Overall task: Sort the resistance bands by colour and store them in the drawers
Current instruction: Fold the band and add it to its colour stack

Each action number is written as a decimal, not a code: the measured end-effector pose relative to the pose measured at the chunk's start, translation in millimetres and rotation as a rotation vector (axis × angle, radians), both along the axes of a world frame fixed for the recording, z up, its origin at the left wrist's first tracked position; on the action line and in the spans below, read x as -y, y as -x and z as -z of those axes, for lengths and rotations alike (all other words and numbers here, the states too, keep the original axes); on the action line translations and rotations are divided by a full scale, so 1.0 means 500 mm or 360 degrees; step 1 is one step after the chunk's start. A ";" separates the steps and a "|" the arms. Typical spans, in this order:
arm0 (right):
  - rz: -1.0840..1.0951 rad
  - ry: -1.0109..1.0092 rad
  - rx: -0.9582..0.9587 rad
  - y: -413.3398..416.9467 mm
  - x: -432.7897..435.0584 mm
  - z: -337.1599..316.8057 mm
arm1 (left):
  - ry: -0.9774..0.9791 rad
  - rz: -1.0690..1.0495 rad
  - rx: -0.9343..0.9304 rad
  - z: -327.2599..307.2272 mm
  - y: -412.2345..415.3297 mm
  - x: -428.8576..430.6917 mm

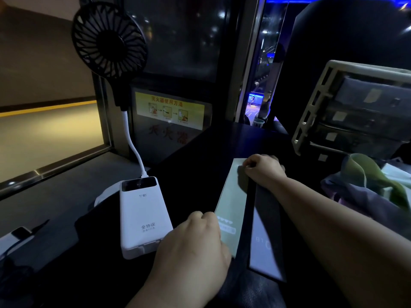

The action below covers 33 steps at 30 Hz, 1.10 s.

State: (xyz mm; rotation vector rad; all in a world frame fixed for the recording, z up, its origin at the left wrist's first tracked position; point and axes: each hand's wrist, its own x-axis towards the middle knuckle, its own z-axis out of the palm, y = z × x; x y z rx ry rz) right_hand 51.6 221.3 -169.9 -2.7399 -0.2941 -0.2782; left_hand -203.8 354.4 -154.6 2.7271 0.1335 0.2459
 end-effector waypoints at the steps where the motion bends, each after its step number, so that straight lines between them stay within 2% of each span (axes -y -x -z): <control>1: 0.0013 -0.0004 -0.0008 0.002 0.000 0.000 | 0.0000 0.0003 0.0002 0.000 0.000 0.001; 6: 0.0032 -0.0028 -0.0011 0.011 0.000 0.000 | -0.0022 -0.0007 0.0021 -0.001 0.001 0.002; 11: 0.0005 -0.0090 0.0148 0.018 0.004 -0.007 | -0.0043 0.0026 0.0065 -0.001 0.001 0.001; 17: 0.0012 -0.0126 0.0133 0.035 0.021 -0.022 | -0.0051 0.0053 0.0148 0.006 -0.007 0.010; 22: -0.0050 -0.0183 0.0109 0.056 0.053 -0.019 | -0.0022 0.0042 0.0178 0.006 -0.020 0.026; 33: -0.0174 -0.0197 0.0255 0.109 0.151 -0.025 | 0.0084 0.0130 0.0191 -0.007 -0.072 0.107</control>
